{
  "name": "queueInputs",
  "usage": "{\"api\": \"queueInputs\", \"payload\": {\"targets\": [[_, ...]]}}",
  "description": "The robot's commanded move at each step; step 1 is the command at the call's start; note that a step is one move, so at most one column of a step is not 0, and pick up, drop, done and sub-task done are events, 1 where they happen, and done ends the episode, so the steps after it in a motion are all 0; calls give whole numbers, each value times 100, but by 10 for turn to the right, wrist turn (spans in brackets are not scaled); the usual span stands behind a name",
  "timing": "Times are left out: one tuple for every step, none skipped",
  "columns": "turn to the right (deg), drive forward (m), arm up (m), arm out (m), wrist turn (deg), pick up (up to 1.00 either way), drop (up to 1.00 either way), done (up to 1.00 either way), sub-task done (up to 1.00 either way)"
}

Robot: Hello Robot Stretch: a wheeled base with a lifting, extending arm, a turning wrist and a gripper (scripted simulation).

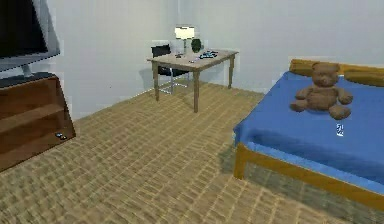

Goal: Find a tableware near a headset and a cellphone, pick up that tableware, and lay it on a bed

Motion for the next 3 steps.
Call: {"api": "queueInputs", "payload": {"targets": [[0, 100, 0, 0, 0, 0, 0, 0, 0], [-30, 0, 0, 0, 0, 0, 0, 0, 0], [-450, 0, 0, 0, 0, 0, 0, 0, 0]]}}
